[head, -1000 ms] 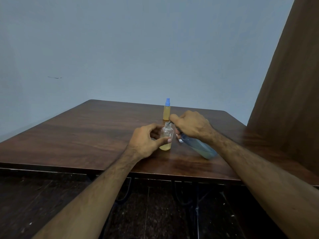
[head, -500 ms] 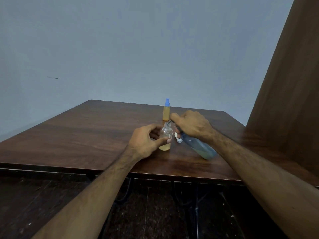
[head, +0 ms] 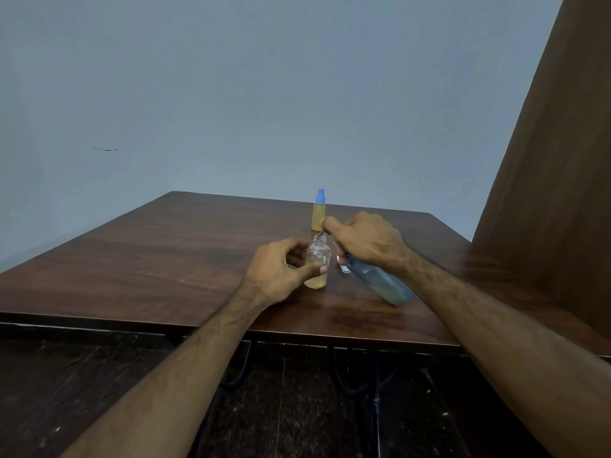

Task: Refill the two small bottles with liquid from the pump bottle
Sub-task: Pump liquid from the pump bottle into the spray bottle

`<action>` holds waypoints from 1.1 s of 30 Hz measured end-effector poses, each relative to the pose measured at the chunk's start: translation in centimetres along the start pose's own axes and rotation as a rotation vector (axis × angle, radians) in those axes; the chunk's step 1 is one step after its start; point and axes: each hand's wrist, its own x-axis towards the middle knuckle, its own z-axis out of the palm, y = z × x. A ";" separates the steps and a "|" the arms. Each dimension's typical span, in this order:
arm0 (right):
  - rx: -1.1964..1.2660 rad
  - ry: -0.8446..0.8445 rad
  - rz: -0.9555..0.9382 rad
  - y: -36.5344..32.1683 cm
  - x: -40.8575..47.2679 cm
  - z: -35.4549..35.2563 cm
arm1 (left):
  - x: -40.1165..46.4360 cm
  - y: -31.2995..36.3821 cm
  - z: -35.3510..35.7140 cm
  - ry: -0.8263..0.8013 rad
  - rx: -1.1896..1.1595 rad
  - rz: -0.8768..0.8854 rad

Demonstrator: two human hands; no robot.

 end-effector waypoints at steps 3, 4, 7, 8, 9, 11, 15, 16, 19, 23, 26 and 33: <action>0.024 0.027 -0.022 -0.1 -0.2 -0.2 | 0.0 0.0 0.0 -0.005 0.013 0.007; 0.040 0.035 -0.028 -0.1 -0.2 -0.2 | 0.0 0.1 0.0 -0.007 0.016 0.009; 0.053 0.026 -0.032 -0.3 -0.3 -0.2 | 0.0 0.1 0.0 -0.006 0.032 0.014; 0.059 0.016 -0.028 -0.3 -0.3 -0.2 | 0.0 0.1 -0.1 -0.004 0.036 0.013; 0.064 0.007 -0.023 -0.3 -0.3 -0.3 | 0.0 0.0 0.0 -0.002 0.037 0.013; 0.056 -0.008 -0.015 -0.3 -0.3 -0.3 | 0.0 -0.1 0.0 -0.002 0.032 0.013; 0.014 -0.020 -0.006 -0.2 -0.3 -0.2 | 0.1 -0.2 0.0 -0.007 0.034 0.012; 0.004 -0.018 -0.007 -0.3 -0.4 -0.2 | 0.1 -0.1 0.0 -0.006 0.036 0.011; -0.015 0.002 -0.020 -0.5 -0.5 -0.1 | 0.1 -0.1 0.0 -0.008 0.047 0.009; 0.000 -0.011 -0.021 -0.8 -0.7 -0.2 | 0.0 -0.1 -0.1 -0.009 0.044 0.012; 0.002 -0.036 -0.014 -0.9 -0.9 -0.5 | 0.0 0.0 0.0 -0.013 0.029 0.004; 0.136 -0.105 -0.009 0.0 -1.5 -1.2 | 0.0 0.1 0.0 -0.008 0.011 -0.002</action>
